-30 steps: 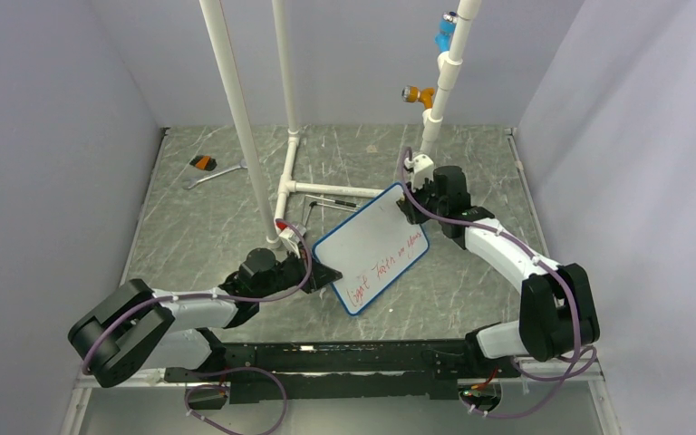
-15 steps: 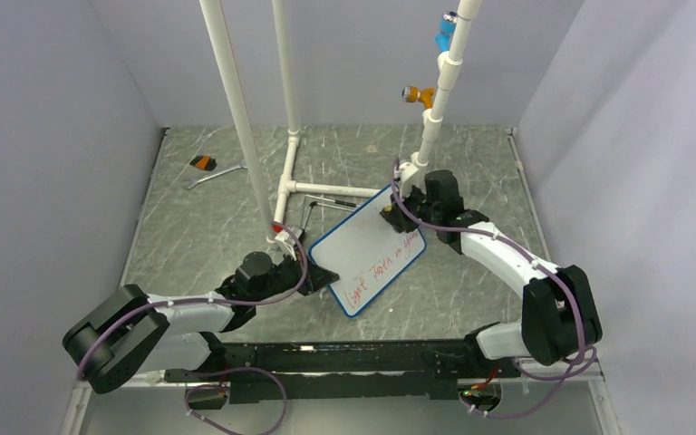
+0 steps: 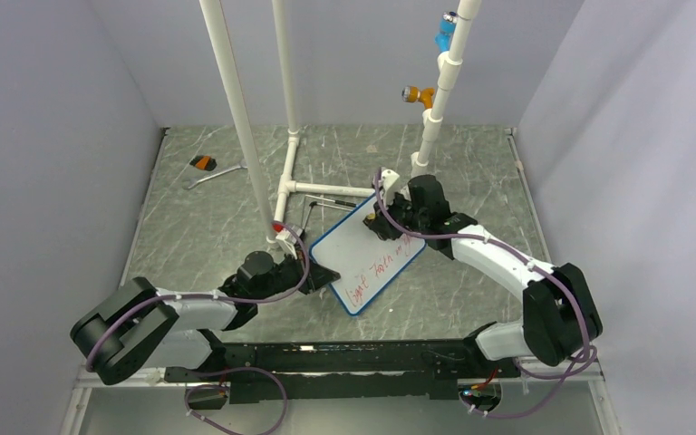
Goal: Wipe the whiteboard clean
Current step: Erase the whiteboard at the center of the board.
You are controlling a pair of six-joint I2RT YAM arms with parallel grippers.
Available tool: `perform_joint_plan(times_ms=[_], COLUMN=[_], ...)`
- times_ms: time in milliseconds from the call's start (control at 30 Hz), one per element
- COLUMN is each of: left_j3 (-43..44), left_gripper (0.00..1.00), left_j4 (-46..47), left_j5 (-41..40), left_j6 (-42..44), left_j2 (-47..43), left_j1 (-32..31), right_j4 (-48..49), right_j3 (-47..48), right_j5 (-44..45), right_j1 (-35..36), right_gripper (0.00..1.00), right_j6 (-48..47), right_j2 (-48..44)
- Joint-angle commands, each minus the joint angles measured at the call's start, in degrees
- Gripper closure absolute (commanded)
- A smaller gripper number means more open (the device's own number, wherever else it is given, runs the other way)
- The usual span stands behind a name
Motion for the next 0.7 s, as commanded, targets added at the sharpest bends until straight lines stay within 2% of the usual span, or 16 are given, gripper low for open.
perform_joint_plan(times_ms=[0, 100, 233, 300, 400, 500, 600, 667], left_j3=[2.0, 2.2, 2.5, 2.1, 1.9, 1.5, 1.0, 1.0], left_gripper=[1.00, 1.00, 1.00, 1.00, 1.00, 1.00, 1.00, 1.00], left_j4=[4.8, 5.5, 5.9, 6.1, 5.8, 6.3, 6.9, 6.8], left_j5=[8.9, 9.2, 9.8, 9.7, 9.3, 9.2, 8.8, 8.7], left_j6=[4.3, 4.2, 4.1, 4.0, 4.1, 3.9, 3.5, 3.5], left_j2=[2.2, 3.0, 3.8, 3.6, 3.0, 3.1, 3.0, 2.8], left_j1=[-1.5, -1.6, -1.5, -1.5, -1.5, -1.6, -1.5, -1.6], right_j4=[1.7, 3.0, 1.6, 0.2, -3.7, -10.8, -12.8, -10.6], right_j3=[2.9, 2.5, 2.4, 2.7, 3.3, 4.9, 5.0, 4.2], right_j5=[7.9, 13.8, 12.1, 7.9, -5.6, -18.1, -21.3, -16.8], right_j1=[1.3, -1.9, -4.9, -4.8, -3.0, 1.1, 3.6, 3.5], right_gripper=[1.00, 1.00, 1.00, 1.00, 1.00, 1.00, 1.00, 1.00], right_j6=[2.4, 4.0, 3.8, 2.6, -0.7, -9.6, -13.8, -12.3], right_j2=[0.8, 1.2, 2.5, 3.0, 3.6, 4.2, 3.0, 2.0])
